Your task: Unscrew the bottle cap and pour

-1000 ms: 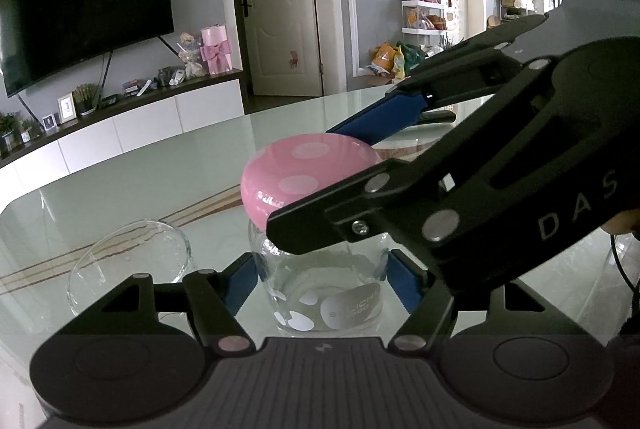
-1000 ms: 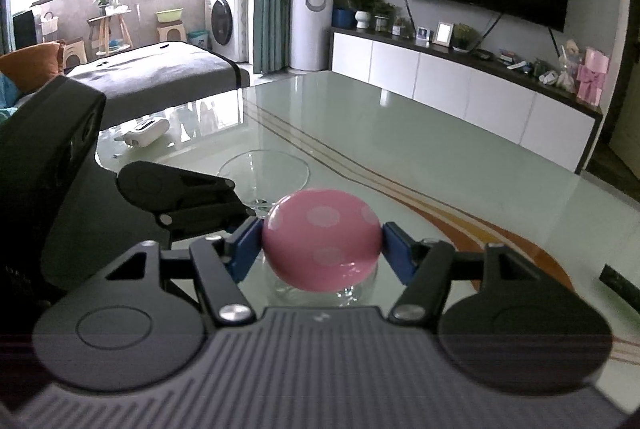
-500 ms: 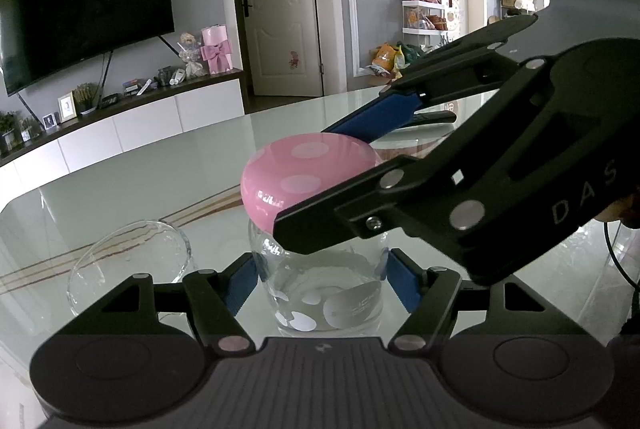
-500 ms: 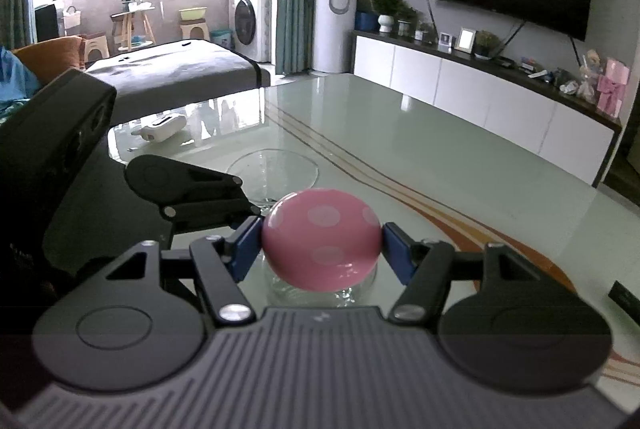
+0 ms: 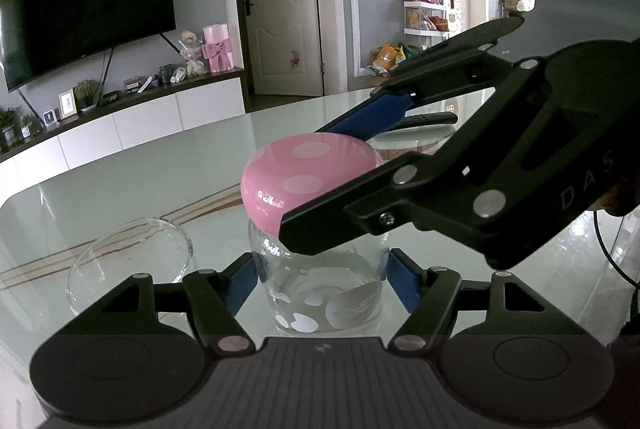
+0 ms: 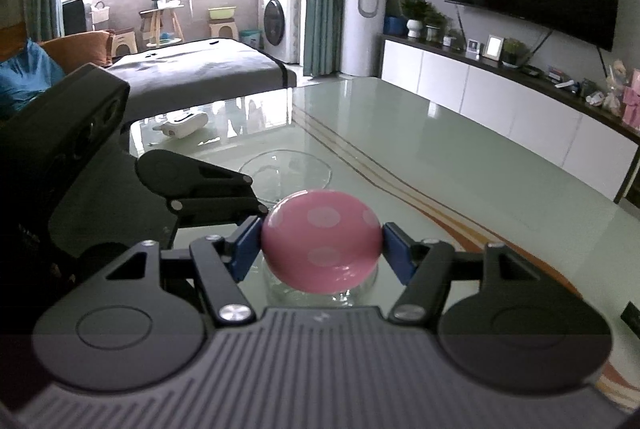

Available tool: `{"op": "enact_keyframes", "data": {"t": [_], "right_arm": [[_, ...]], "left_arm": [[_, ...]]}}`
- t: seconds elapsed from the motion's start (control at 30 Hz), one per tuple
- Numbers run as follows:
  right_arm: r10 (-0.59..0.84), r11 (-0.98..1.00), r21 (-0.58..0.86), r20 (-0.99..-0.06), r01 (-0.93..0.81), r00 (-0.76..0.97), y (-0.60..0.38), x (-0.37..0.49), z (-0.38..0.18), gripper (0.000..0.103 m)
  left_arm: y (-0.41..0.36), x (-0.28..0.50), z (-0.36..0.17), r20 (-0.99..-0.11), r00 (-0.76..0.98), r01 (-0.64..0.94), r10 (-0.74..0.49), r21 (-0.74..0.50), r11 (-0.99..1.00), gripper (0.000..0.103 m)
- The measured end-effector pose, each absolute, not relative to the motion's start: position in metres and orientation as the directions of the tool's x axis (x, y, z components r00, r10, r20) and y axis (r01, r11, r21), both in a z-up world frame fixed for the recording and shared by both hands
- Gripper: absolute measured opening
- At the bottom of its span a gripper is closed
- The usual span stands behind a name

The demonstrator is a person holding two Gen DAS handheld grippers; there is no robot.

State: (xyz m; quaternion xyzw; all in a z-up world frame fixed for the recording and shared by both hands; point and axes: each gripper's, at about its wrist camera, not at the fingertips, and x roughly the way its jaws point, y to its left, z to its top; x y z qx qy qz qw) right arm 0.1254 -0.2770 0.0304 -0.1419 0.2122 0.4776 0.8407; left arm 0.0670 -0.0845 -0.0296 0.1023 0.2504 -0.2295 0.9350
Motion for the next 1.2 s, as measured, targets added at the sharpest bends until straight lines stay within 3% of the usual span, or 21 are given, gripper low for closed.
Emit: {"op": "enact_keyframes", "data": {"t": [0.87,1.07,1.1,1.2], "right_arm": [[0.804,0.363,-0.013,-0.5,-0.932,0.321,-0.285,0.143,0.034,0.065],[0.79,0.42,-0.013,-0.488,-0.907,0.373,-0.284,0.132,0.033,0.066],[0.783,0.445,-0.02,-0.476,-0.895,0.4,-0.284,0.127,0.032,0.068],[0.757,0.531,-0.065,-0.413,-0.845,0.507,-0.284,0.11,0.032,0.089]], "left_arm": [[-0.09,0.062,-0.035,-0.515,0.76,0.498,-0.396,0.072,0.864,0.073],[-0.076,0.073,-0.028,-0.516,0.755,0.504,-0.406,0.058,0.862,0.073],[-0.076,0.074,-0.028,-0.516,0.755,0.504,-0.406,0.06,0.861,0.073],[-0.076,0.074,-0.028,-0.517,0.757,0.501,-0.4,0.066,0.863,0.074]]}}
